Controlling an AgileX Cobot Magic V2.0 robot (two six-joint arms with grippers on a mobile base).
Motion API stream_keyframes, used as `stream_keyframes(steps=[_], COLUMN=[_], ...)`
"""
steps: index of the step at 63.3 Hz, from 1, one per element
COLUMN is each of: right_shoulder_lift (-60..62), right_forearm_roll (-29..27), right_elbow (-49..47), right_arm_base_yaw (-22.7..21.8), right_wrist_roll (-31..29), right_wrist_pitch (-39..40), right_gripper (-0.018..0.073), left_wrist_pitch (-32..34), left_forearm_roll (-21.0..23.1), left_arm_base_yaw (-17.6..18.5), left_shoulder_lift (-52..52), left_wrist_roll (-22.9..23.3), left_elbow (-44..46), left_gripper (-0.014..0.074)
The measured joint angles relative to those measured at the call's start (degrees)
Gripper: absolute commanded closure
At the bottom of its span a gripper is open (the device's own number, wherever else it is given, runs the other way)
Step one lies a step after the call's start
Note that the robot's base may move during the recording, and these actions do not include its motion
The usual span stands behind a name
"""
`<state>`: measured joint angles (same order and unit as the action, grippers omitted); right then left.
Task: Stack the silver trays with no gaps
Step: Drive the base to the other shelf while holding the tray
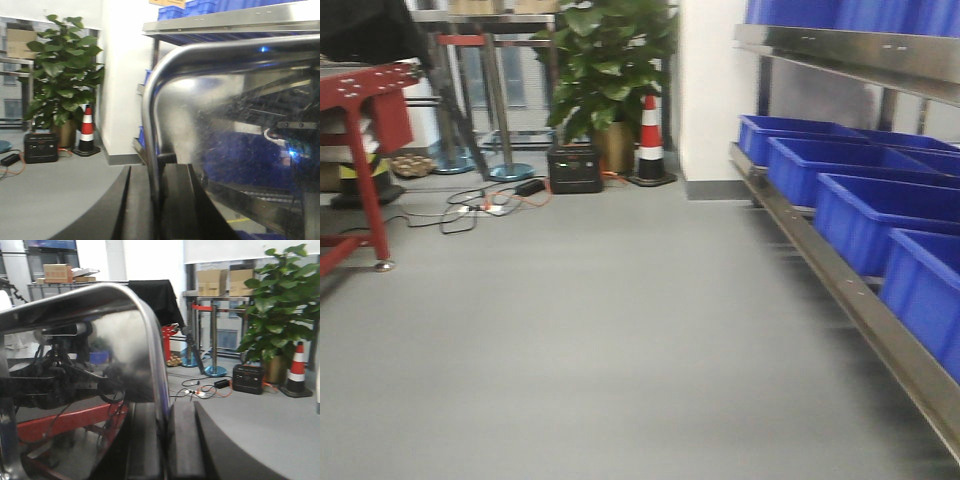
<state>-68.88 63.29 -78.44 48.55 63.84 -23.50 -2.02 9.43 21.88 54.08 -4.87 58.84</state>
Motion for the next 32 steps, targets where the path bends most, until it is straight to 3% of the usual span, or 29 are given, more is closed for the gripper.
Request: stream_keyframes(steps=[32], right_shoulder_lift=[0.0], right_forearm_roll=[-0.1], right_elbow=[0.0], right_arm_base_yaw=[0.1], right_wrist_roll=[0.0], right_wrist_pitch=[-0.1], right_gripper=[0.0638], left_wrist_pitch=[0.0], left_forearm_roll=[0.0], left_arm_base_yaw=[0.0], left_shoulder_lift=[0.0], left_wrist_roll=[0.0], left_elbow=[0.0], left_gripper=[0.0612])
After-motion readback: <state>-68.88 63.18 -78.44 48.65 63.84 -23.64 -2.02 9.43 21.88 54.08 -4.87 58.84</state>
